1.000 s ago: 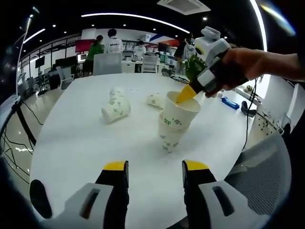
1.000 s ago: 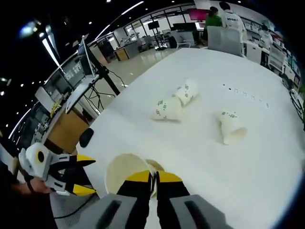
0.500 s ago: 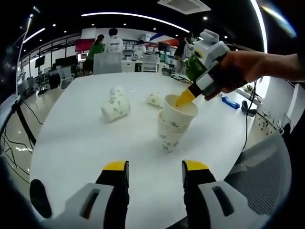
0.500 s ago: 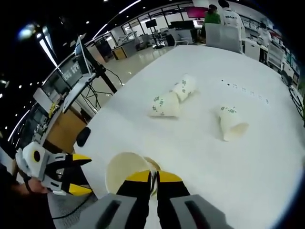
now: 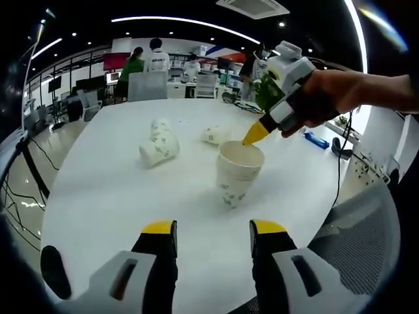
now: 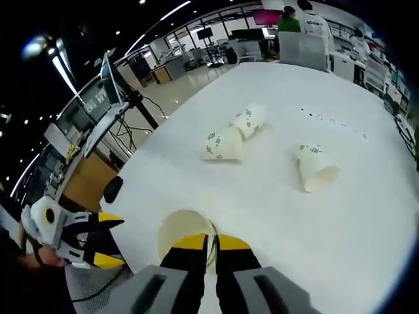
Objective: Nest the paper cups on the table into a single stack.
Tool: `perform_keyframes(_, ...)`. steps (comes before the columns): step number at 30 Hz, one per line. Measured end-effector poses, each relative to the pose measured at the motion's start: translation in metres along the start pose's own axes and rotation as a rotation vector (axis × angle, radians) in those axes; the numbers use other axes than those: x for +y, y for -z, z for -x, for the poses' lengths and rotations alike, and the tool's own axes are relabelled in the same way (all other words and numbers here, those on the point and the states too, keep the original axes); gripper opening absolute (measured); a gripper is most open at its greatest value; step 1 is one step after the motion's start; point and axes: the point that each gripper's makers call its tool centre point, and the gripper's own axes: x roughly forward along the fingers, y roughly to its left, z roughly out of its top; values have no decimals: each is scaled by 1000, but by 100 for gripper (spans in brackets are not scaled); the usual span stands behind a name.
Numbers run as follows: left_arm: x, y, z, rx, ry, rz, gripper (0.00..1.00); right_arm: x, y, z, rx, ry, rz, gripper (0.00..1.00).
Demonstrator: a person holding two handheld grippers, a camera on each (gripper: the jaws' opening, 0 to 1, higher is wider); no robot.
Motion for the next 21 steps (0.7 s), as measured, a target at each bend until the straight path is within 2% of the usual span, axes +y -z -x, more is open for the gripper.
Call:
perform_keyframes(11, 1, 1, -1, 2, 0, 0, 43, -14, -7, 6, -22, 15, -18, 1)
perform_keyframes(16, 0, 1, -1, 4, 1, 0, 43, -16, -7, 12, -53, 22, -29, 1)
perform_keyframes(17, 0, 1, -1, 4, 0, 1, 43, -22, -12, 11, -60, 28, -24, 1)
perform_keyframes(21, 1, 2, -1, 7, 1, 3, 43, -37, -10, 16, -67, 72, -1, 2)
